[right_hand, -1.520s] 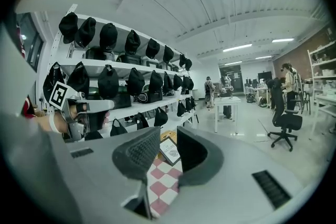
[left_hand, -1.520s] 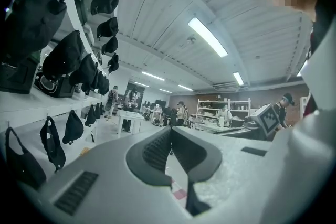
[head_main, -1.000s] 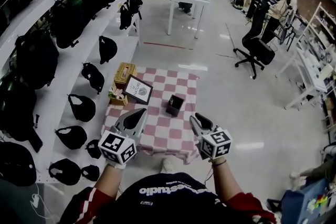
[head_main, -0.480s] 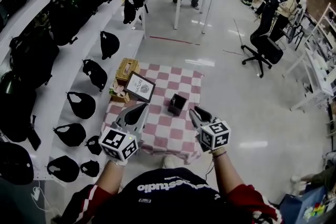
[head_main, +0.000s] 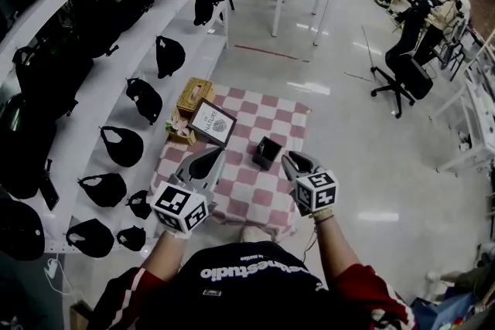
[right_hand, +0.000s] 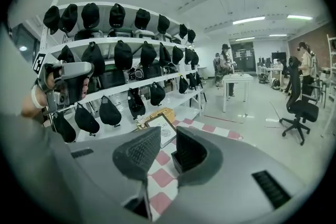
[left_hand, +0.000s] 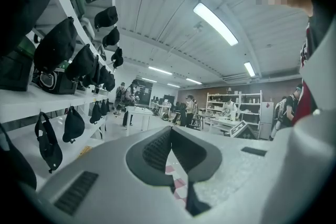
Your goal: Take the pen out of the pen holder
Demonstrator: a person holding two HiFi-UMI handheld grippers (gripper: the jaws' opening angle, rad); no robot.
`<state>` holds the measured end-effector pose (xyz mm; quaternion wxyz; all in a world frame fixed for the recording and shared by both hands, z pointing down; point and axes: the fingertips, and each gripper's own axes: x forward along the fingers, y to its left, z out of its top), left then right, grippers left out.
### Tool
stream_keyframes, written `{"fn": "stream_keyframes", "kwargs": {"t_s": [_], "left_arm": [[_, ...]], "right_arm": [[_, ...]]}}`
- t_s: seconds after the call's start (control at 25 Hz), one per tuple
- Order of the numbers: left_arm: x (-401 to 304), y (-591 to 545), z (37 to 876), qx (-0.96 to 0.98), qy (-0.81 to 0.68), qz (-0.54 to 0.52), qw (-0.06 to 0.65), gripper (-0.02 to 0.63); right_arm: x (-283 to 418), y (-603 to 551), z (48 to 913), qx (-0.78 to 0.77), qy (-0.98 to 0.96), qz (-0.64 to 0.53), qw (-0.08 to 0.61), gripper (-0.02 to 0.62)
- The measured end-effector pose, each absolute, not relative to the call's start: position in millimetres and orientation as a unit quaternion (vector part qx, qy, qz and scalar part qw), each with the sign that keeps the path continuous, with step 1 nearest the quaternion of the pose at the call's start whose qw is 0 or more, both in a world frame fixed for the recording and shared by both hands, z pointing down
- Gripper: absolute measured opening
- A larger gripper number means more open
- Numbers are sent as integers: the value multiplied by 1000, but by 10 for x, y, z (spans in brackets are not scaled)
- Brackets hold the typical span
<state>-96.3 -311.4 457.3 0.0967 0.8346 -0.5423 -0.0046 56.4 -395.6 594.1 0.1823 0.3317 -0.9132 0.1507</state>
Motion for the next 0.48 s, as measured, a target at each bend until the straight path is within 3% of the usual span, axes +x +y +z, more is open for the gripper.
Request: {"fn": "stream_keyframes", "kwargs": {"t_s": [0.48], "left_arm": [[-951, -3218, 4751, 812, -574, 4, 102, 6]], "right_arm": [[446, -4259, 6455, 290, -919, 151, 223, 86]]}}
